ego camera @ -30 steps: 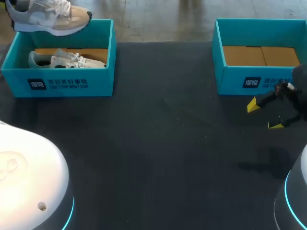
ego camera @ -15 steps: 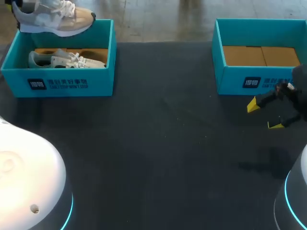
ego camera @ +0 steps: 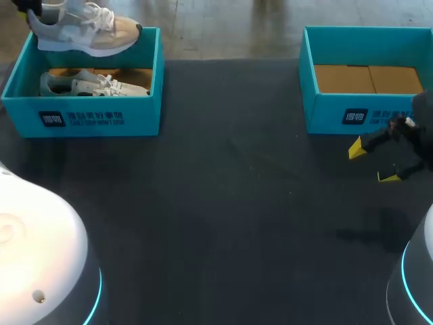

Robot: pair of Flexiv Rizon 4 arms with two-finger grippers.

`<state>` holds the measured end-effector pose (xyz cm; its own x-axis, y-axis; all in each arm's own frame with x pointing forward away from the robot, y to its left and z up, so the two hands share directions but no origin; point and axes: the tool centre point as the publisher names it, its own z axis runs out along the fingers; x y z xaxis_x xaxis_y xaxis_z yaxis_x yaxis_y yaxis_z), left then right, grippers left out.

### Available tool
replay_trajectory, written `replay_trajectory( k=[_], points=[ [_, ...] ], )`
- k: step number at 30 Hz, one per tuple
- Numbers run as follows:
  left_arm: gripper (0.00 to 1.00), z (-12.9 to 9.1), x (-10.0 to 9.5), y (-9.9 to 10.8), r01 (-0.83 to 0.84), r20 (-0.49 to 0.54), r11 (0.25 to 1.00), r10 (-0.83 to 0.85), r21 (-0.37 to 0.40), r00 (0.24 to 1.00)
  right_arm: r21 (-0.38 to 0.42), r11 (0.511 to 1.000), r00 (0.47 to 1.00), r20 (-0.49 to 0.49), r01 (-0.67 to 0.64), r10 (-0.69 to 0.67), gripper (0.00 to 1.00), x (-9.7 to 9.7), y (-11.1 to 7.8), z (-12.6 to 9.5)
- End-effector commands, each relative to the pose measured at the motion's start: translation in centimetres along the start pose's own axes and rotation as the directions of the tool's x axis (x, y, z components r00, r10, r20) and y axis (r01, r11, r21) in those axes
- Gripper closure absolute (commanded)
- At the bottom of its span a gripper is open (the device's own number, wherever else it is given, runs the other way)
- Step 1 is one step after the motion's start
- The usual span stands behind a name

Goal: Take the shoe out of the shoebox, open the shoe tongue, remove and reinsert the insole, then place the shoe into the shoebox

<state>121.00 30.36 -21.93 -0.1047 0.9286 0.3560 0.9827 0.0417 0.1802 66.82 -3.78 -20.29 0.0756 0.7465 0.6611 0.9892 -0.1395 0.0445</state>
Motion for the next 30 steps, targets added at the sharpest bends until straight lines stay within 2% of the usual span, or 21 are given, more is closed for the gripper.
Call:
replay_trajectory(
  k=[1,6,21,30],
  points=[
    [1.0,0.4,-0.1,-0.1,0.003,0.01,1.0,-0.003,-0.007,1.0,-0.001,1.0,1.0,0.003,-0.001,0.001,0.0,0.0,-0.1,0.1],
    [1.0,1.0,-0.5,-0.7,-0.001,-0.002,0.999,0.001,-0.038,1.0,-0.001,1.0,1.0,0.003,-0.001,0.001,0.0,0.0,-0.1,0.1],
    [1.0,2.8,-0.7,-1.5,-0.013,-0.016,0.999,0.013,-0.031,1.0,-0.001,1.0,1.0,0.003,-0.001,0.001,0.0,0.0,-0.1,0.1],
    [1.0,3.6,-0.5,-1.5,-0.006,0.045,1.0,0.007,-0.023,0.999,-0.001,1.0,1.0,0.003,-0.001,0.001,0.0,0.0,-0.1,0.1]
  ],
)
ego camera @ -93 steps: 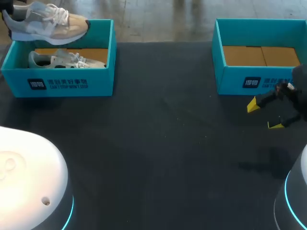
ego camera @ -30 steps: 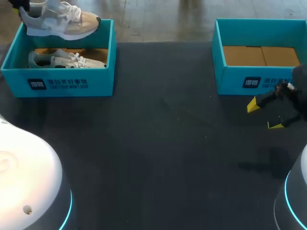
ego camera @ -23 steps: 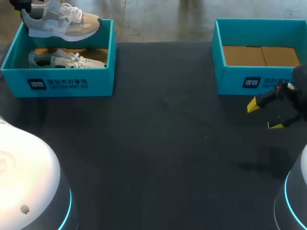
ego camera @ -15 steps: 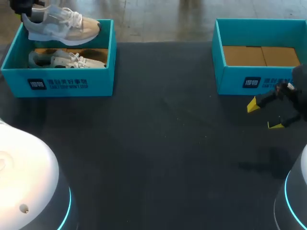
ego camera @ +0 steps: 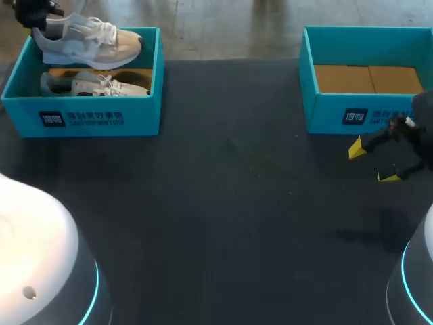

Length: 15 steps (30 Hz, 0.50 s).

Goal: Take the shoe out of the shoebox, open the shoe tongue, remove and reinsert the insole, then place the shoe into the shoebox

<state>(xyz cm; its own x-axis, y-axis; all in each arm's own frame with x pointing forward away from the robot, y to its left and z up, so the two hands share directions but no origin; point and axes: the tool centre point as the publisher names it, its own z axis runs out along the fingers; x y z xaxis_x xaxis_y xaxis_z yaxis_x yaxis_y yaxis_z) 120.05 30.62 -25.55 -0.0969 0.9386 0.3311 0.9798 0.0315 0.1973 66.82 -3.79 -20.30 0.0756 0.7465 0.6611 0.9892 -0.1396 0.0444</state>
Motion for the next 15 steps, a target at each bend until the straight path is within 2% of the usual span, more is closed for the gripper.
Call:
replay_trajectory(
  k=[1,15],
  points=[
    [1.0,0.4,0.4,0.1,-0.004,0.018,1.0,0.004,-0.003,1.0,-0.001,1.0,1.0,0.003,-0.001,0.001,0.0,0.0,-0.1,0.1],
    [1.0,1.9,-0.2,0.2,0.012,0.019,0.999,-0.012,0.03,1.0,-0.001,1.0,1.0,0.003,-0.001,0.001,0.0,0.0,-0.1,0.1]
  ],
)
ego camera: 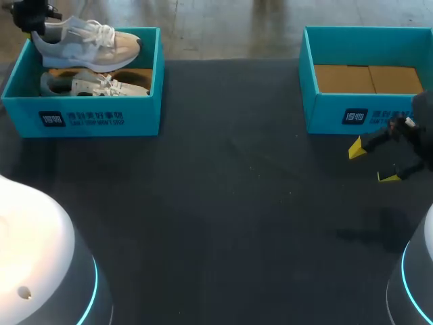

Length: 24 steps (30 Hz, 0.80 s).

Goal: Take the shoe out of the shoebox, open the shoe tongue, remove and reinsert the insole, then place the shoe into the shoebox

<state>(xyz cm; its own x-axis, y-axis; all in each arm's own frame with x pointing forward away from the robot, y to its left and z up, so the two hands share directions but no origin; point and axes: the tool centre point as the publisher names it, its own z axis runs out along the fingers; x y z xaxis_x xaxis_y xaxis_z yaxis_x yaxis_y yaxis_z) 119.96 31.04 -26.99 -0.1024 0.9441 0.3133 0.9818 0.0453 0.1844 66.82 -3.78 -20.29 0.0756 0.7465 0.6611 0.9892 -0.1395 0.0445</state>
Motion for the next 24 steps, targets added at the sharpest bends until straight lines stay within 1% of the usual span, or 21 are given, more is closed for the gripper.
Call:
replay_trajectory(
  k=[1,11,17,24],
  points=[
    [1.0,0.4,-0.2,0.6,0.005,0.003,1.0,-0.005,0.015,1.0,-0.001,1.0,1.0,0.003,-0.001,0.001,0.0,0.0,-0.1,0.1],
    [1.0,1.4,0.2,0.2,0.023,0.03,0.999,-0.025,0.038,0.999,-0.001,1.0,1.0,0.003,-0.001,0.001,0.0,0.0,-0.1,0.1],
    [1.0,1.8,0.0,0.0,0.024,0.038,0.999,-0.026,0.038,0.999,-0.001,1.0,1.0,0.003,-0.001,0.001,0.0,0.0,-0.1,0.1],
    [1.0,2.0,-0.5,0.5,0.038,0.05,0.999,-0.04,0.039,0.998,-0.001,1.0,1.0,0.003,-0.001,0.001,0.0,0.0,-0.1,0.1]
  ],
)
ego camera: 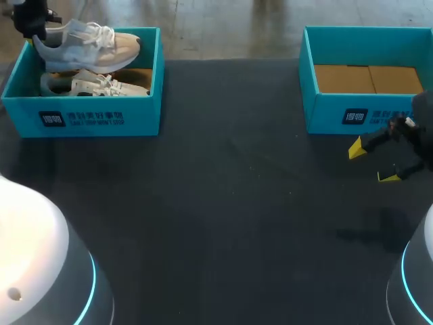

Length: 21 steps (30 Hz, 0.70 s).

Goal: Take the shoe out of the shoebox, open the shoe tongue, remove and reinsert the insole, then place the shoe into the shoebox

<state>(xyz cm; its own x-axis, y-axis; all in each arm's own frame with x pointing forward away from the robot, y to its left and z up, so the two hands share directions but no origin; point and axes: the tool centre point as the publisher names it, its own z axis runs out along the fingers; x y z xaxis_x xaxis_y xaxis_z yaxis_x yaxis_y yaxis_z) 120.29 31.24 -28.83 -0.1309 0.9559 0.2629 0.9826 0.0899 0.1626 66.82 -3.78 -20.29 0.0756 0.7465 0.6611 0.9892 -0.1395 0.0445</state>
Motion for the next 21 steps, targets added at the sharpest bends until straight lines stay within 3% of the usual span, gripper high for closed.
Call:
replay_trajectory(
  k=[1,9,21],
  points=[
    [1.0,0.1,-0.1,0.7,0.008,0.011,1.0,-0.008,0.003,1.0,-0.001,1.0,1.0,0.003,-0.001,0.001,0.0,0.0,-0.1,0.1],
    [1.0,-0.2,-0.1,1.0,0.007,0.039,1.0,-0.007,0.003,0.999,-0.001,1.0,1.0,0.003,-0.001,0.001,0.0,0.0,-0.1,0.1],
    [1.0,1.3,-0.7,0.3,-0.033,0.062,0.999,0.032,0.026,0.998,-0.001,1.0,1.0,0.003,-0.001,0.001,0.0,0.0,-0.1,0.1]
  ],
)
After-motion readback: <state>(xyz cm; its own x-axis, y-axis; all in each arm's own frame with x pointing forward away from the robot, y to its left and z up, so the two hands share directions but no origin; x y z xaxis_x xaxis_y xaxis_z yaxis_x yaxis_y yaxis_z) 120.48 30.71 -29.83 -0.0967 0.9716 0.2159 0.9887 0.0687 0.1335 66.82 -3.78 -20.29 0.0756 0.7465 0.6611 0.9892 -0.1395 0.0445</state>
